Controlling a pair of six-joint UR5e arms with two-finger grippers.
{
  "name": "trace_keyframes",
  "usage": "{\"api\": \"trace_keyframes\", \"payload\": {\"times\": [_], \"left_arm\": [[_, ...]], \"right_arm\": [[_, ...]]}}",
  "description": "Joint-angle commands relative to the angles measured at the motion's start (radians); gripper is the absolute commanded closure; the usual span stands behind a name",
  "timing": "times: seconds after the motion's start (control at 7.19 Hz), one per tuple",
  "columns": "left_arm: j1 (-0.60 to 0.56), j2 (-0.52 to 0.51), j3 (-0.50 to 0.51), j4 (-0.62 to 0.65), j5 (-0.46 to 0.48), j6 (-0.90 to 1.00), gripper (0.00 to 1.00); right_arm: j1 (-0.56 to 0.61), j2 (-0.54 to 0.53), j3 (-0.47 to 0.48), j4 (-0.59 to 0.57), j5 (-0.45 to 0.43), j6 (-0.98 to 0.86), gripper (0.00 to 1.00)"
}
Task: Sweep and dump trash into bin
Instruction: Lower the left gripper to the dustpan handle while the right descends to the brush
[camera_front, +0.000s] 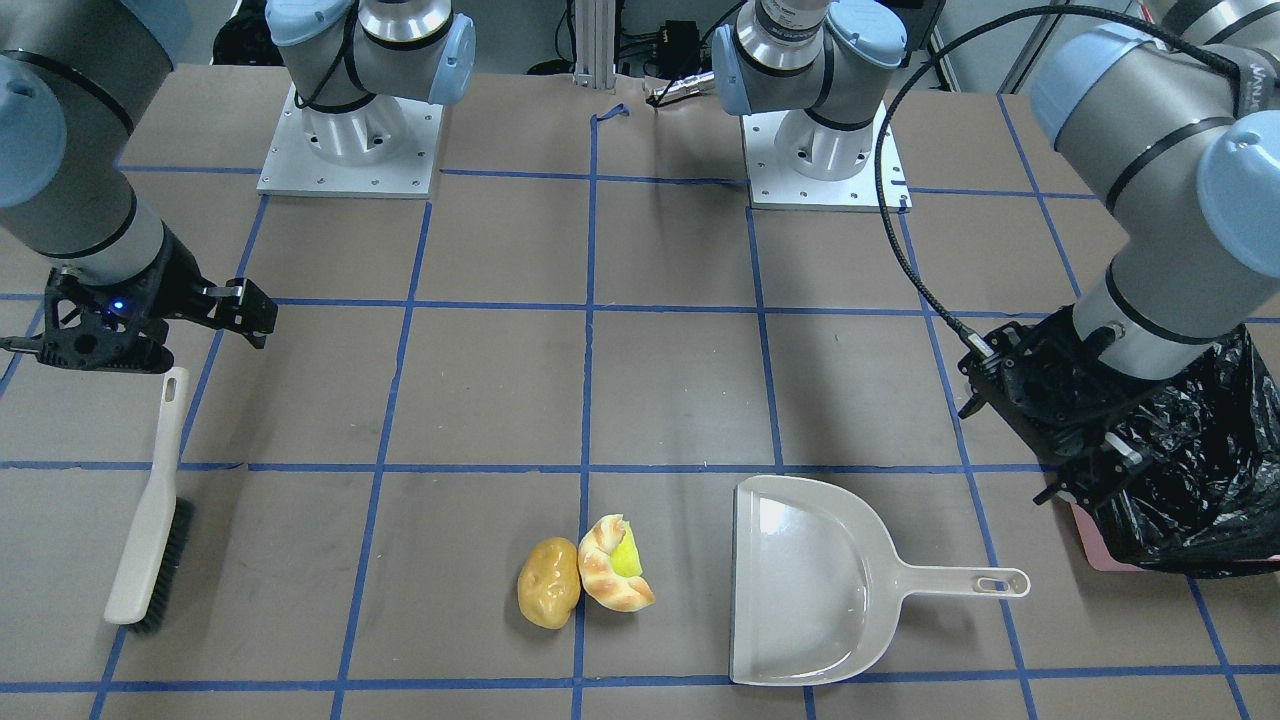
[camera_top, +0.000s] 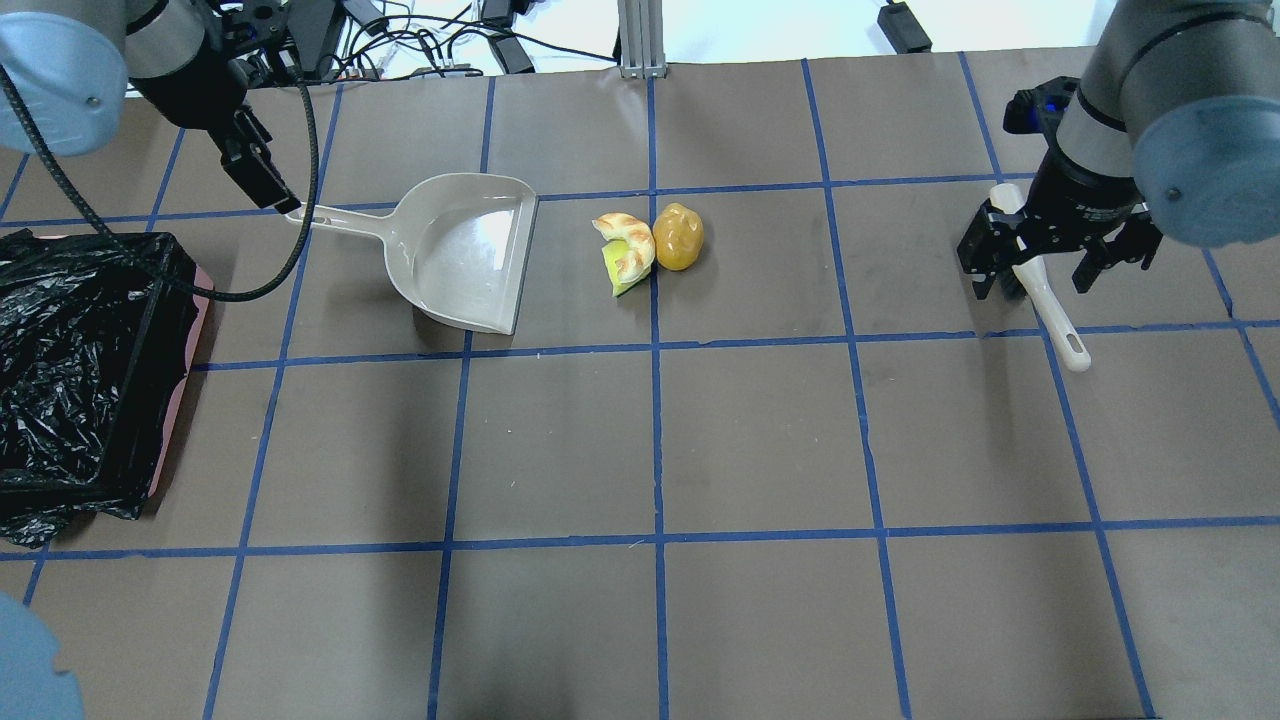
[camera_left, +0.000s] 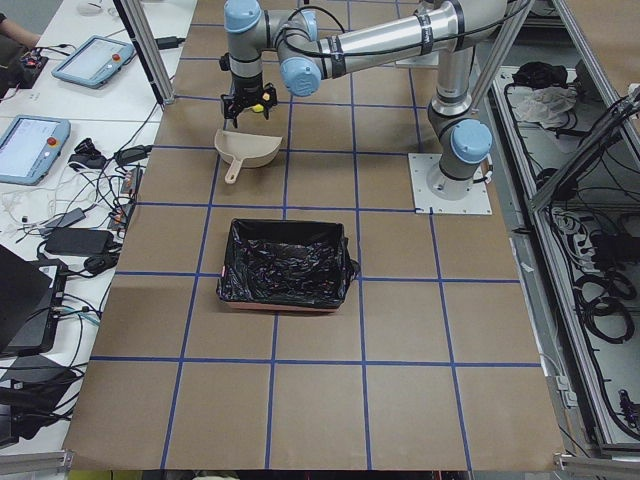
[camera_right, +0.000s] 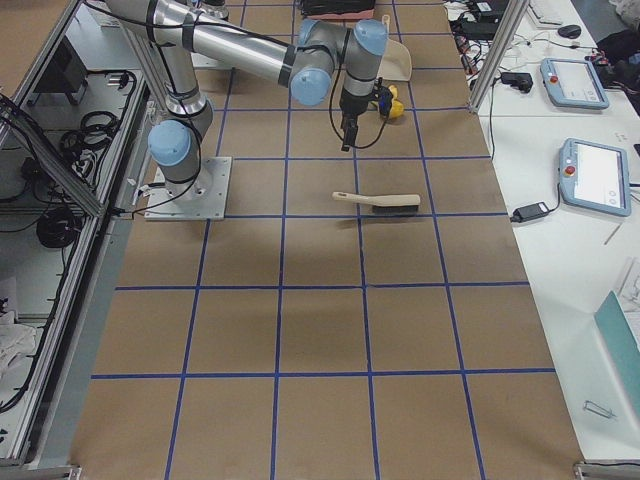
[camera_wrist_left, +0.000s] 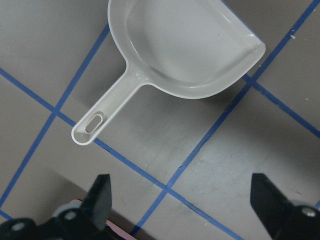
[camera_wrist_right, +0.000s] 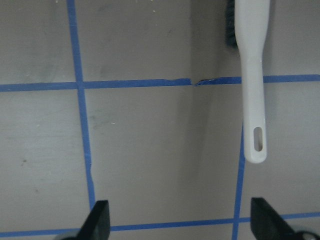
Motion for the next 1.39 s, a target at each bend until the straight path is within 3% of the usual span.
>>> {"api": "trace_keyframes", "payload": {"times": [0.0,0.28,0.7,0.84,1.25], "left_arm": [[0.004,-0.091,0.036,0.068,0.006,0.345,0.02],[0.004,-0.141,0.039,0.085,0.003,0.403,0.02],[0.005,-0.214,0.035,0.076,-0.012,0.442,0.02],[0.005,-0.246,0.035,0.078,-0.014,0.432,0.01],[0.005,-0.284,0.029,0.081,-0.015,0.417,0.01]], "right_arm": [[-0.088,0.079,0.019,-0.057,-0.035,-0.061,0.00],[-0.105,0.172,0.022,-0.151,-0.049,-0.111,0.00],[-0.122,0.246,0.031,-0.187,-0.072,-0.156,0.01],[-0.124,0.246,0.046,-0.187,-0.074,-0.157,0.07],[-0.124,0.245,0.049,-0.186,-0.060,-0.158,0.50]]}}
